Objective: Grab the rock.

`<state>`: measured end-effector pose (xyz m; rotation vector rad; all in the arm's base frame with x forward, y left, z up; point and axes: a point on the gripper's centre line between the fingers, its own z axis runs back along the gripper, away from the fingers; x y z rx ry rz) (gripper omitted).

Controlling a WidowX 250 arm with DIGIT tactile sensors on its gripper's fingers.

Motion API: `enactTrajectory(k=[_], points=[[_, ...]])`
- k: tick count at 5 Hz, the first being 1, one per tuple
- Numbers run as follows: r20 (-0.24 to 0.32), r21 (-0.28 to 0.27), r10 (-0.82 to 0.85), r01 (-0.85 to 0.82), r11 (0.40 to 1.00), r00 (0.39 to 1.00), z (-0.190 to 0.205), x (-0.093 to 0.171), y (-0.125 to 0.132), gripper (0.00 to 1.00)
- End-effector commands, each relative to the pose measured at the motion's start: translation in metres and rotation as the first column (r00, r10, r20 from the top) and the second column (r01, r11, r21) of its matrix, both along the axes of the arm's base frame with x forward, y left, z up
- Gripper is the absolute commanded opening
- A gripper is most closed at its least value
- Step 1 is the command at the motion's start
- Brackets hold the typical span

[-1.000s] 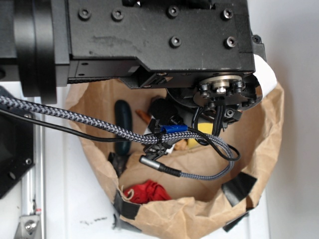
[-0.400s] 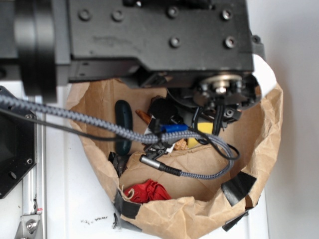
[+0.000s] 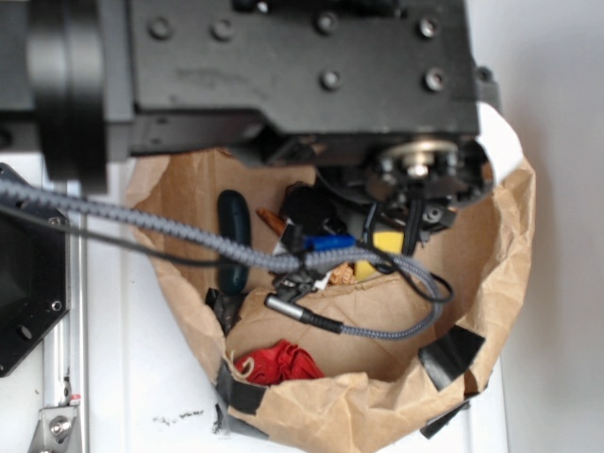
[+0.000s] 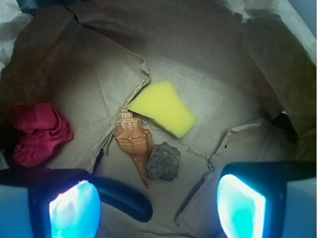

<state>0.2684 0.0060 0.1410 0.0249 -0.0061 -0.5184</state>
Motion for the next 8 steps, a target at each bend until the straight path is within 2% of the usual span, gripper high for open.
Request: enactTrajectory(k=[1,2,3,4,5,8], points=[[0.075,-0.003,-0.076,0.077,0.997,0.994,0.005,0.01,0.014,1.0],[0.085,0.021,-0.178,0.176,0.984,0.98,-0.009,0.009,0.027,1.0],[0.025,0.013,-0.276,0.275,0.961,0.961,-0.025,0.014,0.034,1.0],[-0.026,-0.018,-0.365,0.364,0.931,0.931,-0.05,0.012,0.034,1.0],[0.022,-0.019,-0.397,0.398,0.917,0.917,-0.06,0.011,0.028,1.0],[0.022,-0.019,-0.397,0.398,0.917,0.917,-0.06,0.011,0.028,1.0]])
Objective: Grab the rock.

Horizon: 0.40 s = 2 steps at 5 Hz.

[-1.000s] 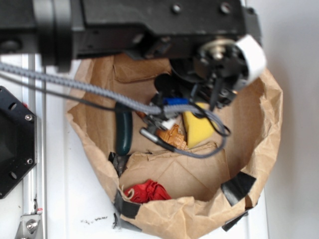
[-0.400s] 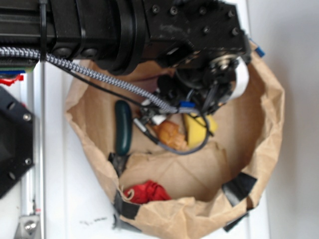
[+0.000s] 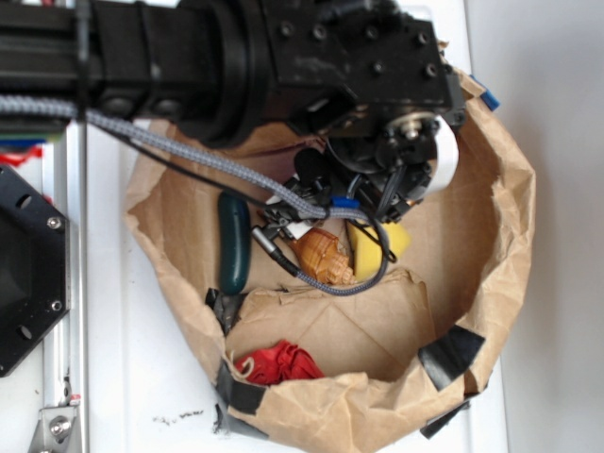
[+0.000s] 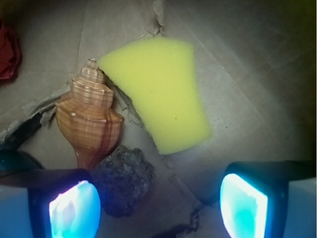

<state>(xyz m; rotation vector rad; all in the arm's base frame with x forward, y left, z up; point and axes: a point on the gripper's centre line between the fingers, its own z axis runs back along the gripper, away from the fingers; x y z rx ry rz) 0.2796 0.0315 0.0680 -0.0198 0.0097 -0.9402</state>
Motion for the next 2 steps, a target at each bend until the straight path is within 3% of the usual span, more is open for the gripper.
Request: enactTrajectory(k=[1,2], points=[[0.049,0.002,0.014,-0.014,1.0,0.999,0.013,0.0,0.003,1.0],[-0.025,-0.005,-0.052,0.052,0.999,0.998,0.004,-0.019,0.011,1.0]])
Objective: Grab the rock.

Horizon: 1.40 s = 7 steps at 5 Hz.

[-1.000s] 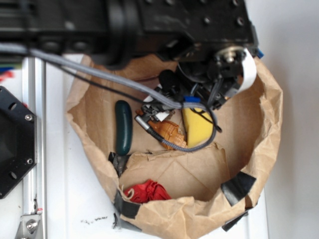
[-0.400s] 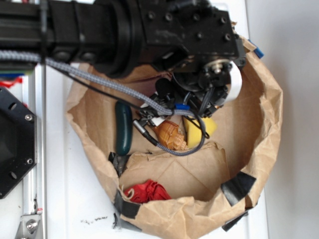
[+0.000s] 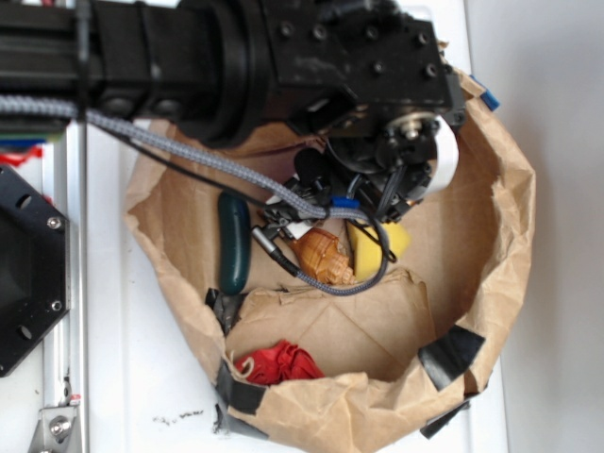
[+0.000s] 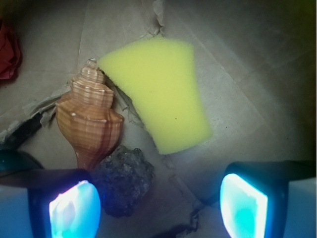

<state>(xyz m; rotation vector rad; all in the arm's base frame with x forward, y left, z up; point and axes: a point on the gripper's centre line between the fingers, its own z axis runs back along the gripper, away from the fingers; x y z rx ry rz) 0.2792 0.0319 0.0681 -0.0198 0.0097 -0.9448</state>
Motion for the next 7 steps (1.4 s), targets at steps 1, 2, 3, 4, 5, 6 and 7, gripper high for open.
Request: enactTrajectory(k=[1,2,3,4,5,6,7], points=[[-0.034,-0.062,-0.095,0.093,0.994,0.995,0.008,-0.039,0.014,1.0],[0.032,-0.055,-0.112,0.114,0.992,0.993,-0.001,-0.04,0.019,1.0],[0.039,-0.045,-0.105,0.106,0.993,0.994,-0.018,-0.024,0.023,1.0],[0.044,-0.036,-0.114,0.115,0.993,0.993,-0.029,-0.012,0.011,1.0],[0.083,-0.038,-0.108,0.111,0.993,0.991,-0.035,-0.008,0.002,0.0],[0.089,-0.035,-0.099,0.102,0.994,0.991,-0.031,-0.01,0.001,0.0],[0.091,-0.096,-0.081,0.089,0.991,0.993,0.005,-0.011,-0.007,0.0]])
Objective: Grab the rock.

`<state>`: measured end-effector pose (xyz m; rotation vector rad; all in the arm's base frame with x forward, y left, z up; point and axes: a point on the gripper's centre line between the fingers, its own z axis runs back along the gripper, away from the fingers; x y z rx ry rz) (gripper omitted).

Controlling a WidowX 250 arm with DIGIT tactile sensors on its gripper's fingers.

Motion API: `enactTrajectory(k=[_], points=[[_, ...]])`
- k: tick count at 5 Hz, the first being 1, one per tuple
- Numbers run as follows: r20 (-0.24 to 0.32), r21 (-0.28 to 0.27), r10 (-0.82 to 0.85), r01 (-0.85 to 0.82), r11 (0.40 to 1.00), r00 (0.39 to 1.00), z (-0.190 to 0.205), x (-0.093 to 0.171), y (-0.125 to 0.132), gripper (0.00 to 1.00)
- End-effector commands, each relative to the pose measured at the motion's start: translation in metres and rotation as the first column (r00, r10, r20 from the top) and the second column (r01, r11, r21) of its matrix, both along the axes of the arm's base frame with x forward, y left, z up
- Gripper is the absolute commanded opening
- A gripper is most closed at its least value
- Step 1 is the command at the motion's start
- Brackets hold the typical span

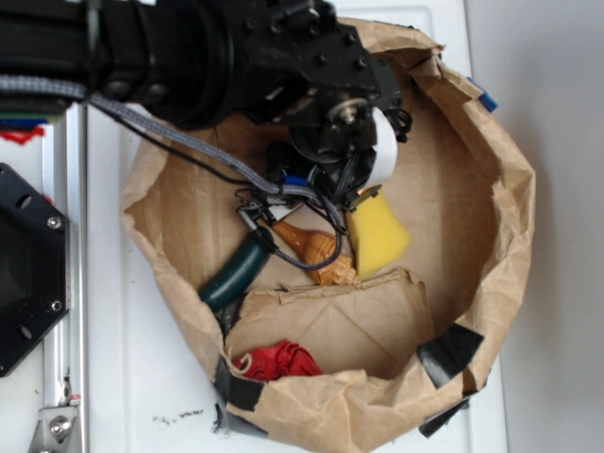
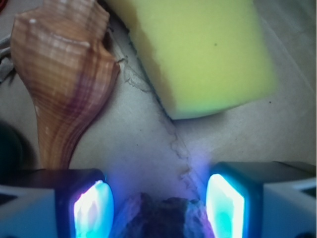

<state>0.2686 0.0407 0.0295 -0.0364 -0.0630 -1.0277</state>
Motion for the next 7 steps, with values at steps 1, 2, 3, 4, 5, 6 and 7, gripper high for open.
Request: enactTrajectory(k=[1,2,3,4,5,6,7], points=[[0.024,-0.129,-0.002,0.005,0.992,1.0,0.087,0.001,-0.033,0.0],[0.057,-0.148,0.059,-0.051,0.988,0.997,0.111,0.01,-0.041,0.0],[0.102,-0.148,0.184,-0.168,0.975,0.978,0.119,0.022,-0.048,0.0],[0.118,-0.172,0.25,-0.229,0.958,0.961,0.121,0.037,-0.051,0.0],[0.07,-0.232,0.35,-0.326,0.916,0.934,0.134,0.066,-0.058,0.0],[0.07,-0.187,0.417,-0.399,0.898,0.906,0.14,0.077,-0.071,0.0],[0.083,-0.165,0.47,-0.453,0.876,0.879,0.151,0.069,-0.087,0.0]])
